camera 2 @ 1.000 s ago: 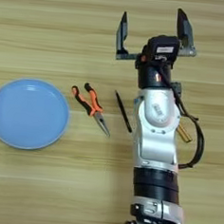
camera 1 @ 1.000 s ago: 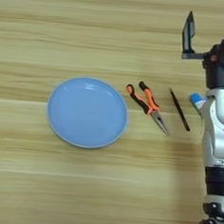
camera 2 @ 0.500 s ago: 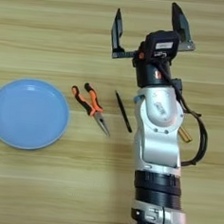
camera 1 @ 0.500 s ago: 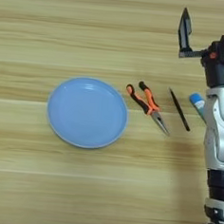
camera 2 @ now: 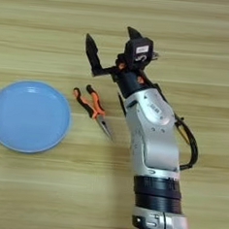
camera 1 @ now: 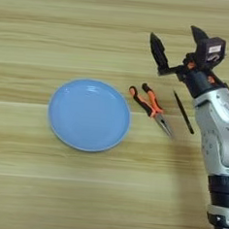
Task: Move the objects on the table
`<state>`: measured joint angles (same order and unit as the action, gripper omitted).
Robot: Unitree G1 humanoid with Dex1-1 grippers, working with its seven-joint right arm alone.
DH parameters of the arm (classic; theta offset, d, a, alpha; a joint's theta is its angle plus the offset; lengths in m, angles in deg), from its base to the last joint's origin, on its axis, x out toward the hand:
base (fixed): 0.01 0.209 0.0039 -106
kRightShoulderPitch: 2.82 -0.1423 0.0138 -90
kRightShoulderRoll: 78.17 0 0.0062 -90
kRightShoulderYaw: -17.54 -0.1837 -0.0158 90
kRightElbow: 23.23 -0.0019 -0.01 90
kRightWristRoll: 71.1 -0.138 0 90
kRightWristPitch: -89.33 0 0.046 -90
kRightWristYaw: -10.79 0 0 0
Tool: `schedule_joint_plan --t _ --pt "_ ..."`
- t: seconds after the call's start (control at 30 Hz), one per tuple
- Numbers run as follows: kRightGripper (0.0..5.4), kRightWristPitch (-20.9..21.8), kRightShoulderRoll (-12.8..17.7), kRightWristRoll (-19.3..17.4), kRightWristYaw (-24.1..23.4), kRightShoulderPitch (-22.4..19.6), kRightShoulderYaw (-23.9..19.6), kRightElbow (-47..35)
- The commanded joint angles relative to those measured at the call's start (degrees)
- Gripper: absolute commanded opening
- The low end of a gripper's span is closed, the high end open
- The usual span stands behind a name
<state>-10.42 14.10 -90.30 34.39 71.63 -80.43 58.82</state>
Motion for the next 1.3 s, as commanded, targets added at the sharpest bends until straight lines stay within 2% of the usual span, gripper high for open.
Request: schedule_joint_plan --t 0.03,0.33,0.4,0.5,0.83,0.9,1.03,1.3 --pt "5.37 -3.2 3.9 -2.1 2.7 -3.9 -0.5 -5.5" --pt "5.37 -11.7 5.3 -0.5 5.6 -2.5 3.8 -5.7" --pt "5.37 -13.1 5.2 1.1 4.9 -2.5 5.0 -4.5" --pt "5.37 -14.3 4.1 1.5 5.0 -2.8 6.2 -3.0" --pt "5.37 -11.9 1.3 7.3 7.3 -10.5 12.3 9.3" --pt "5.37 -12.7 0.5 7.8 8.5 -12.1 13.7 11.3" --pt "5.37 -17.4 -0.6 8.1 10.3 -14.8 15.6 14.6" --pt "5.37 -20.3 -0.7 10.3 12.9 -20.0 17.0 22.8"
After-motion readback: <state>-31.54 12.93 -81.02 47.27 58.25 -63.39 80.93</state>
